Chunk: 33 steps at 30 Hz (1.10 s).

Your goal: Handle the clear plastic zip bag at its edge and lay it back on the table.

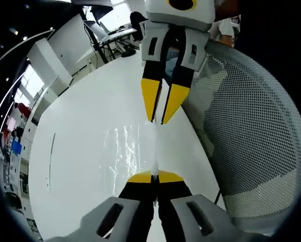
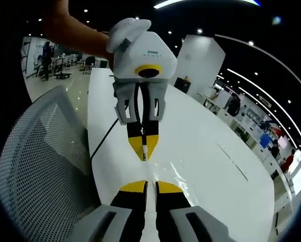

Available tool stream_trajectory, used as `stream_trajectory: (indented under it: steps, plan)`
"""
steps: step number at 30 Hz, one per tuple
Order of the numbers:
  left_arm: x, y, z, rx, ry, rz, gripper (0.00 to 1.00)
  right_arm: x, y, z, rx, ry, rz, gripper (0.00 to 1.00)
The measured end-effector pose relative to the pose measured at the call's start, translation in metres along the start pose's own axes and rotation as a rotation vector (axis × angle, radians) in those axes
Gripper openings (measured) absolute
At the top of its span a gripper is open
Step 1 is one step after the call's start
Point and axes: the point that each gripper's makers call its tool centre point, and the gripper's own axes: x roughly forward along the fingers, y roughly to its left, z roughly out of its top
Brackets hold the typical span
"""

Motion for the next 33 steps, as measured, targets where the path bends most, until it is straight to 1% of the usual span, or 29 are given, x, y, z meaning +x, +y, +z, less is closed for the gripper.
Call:
stream_trajectory:
  steps: [7, 15, 23, 33]
  plan:
    - [0.001, -0.003, 0.002, 0.0, 0.004, -0.019, 0.0, 0.006, 0.003, 0.011, -0.029, -0.02, 0.038, 0.05]
    - [0.002, -0.005, 0.003, 0.003, 0.017, -0.028, 0.0, 0.014, 0.004, 0.016, -0.048, -0.029, 0.058, 0.05]
    - [0.0, -0.004, 0.005, 0.001, 0.004, -0.025, 0.0, 0.022, 0.008, 0.023, -0.066, -0.038, 0.085, 0.05]
    - [0.0, -0.008, 0.009, 0.029, -0.008, -0.035, 0.0, 0.027, 0.01, 0.027, -0.083, -0.04, 0.102, 0.05]
